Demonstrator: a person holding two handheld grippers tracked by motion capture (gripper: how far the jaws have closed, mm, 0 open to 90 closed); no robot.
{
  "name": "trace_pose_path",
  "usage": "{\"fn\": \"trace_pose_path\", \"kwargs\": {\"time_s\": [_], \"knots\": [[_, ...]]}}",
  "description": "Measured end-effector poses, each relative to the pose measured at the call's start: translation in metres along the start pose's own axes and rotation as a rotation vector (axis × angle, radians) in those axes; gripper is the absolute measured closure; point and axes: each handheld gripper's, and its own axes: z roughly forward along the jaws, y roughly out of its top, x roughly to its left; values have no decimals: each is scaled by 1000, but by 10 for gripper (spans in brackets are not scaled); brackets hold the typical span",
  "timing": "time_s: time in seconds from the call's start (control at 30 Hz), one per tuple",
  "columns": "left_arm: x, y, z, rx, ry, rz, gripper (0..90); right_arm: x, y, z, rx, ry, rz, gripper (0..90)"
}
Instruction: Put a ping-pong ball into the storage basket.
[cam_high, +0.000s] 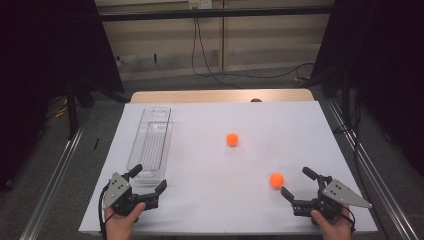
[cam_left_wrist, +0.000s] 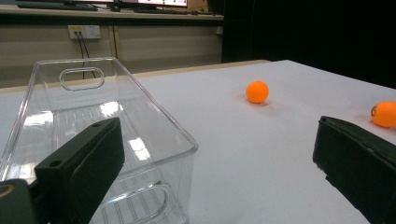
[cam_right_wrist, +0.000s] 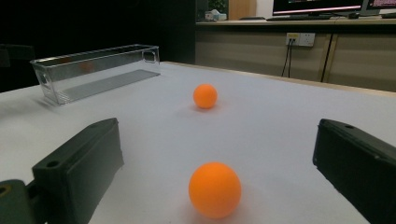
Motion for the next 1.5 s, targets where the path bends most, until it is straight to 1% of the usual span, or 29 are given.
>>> {"fn": "trace_pose_path", "kwargs": {"time_s": [0.07, 0.23, 0.33, 0.37, 0.43, 0.5, 0.63, 0.7, 0.8, 0.83, 0.87, 1.0, 1.1, 1.2, 1.23, 1.37, 1.4, 1.43, 1.5], "knots": [[0, 0, 0, 4, 3, 3, 21, 0, 0, 0, 1, 1, 0, 12], [0, -1, 1, 4, -2, -3, 21, 0, 0, 1, 5, 6, 0, 13], [-1, 0, 2, 5, -6, -2, 21, 0, 0, 0, 5, 6, 4, 12], [-1, 0, 2, 8, -10, 4, 21, 0, 0, 0, 5, 6, 4, 12], [-1, 0, 2, 7, -11, -1, 21, 0, 0, 0, 5, 6, 4, 12], [-1, 1, 3, 11, -12, 7, 21, 0, 0, 0, 3, 6, 7, 12], [-1, 1, 4, 12, -18, 0, 20, -1, 0, -1, 3, 4, 7, 12], [-2, 1, 5, 5, -22, -10, 20, -1, 0, -1, 2, 3, 7, 12], [-3, 2, 6, 9, -34, 1, 19, -1, 0, -1, 3, 1, 6, 12], [-4, 2, 7, 8, -35, -4, 19, -1, 0, -1, 3, 2, 4, 12], [-4, 3, 8, 10, -38, 3, 18, -1, 0, -1, 3, 3, 4, 12], [-6, 4, 9, 3, -41, -6, 18, -1, 0, -1, 2, 4, 6, 12], [-7, 4, 9, 7, -46, 1, 18, -1, 0, -1, -1, 3, 6, 11], [-9, 4, 10, 3, -51, -12, 18, -1, 0, -1, 0, 3, 6, 11], [-9, 5, 10, 7, -55, -5, 17, -1, 0, -1, -1, 3, 7, 11], [-12, 6, 13, 3, -63, -9, 17, -1, 0, -2, -4, 5, 3, 11], [-13, 6, 13, 6, -68, -5, 17, -1, 0, -2, -4, 6, 0, 11], [-14, 6, 14, 2, -70, -12, 17, -1, 0, -2, -4, 6, 1, 11], [-15, 7, 16, 7, -74, -4, 17, -1, 0, -2, -5, 5, 0, 11]]}}
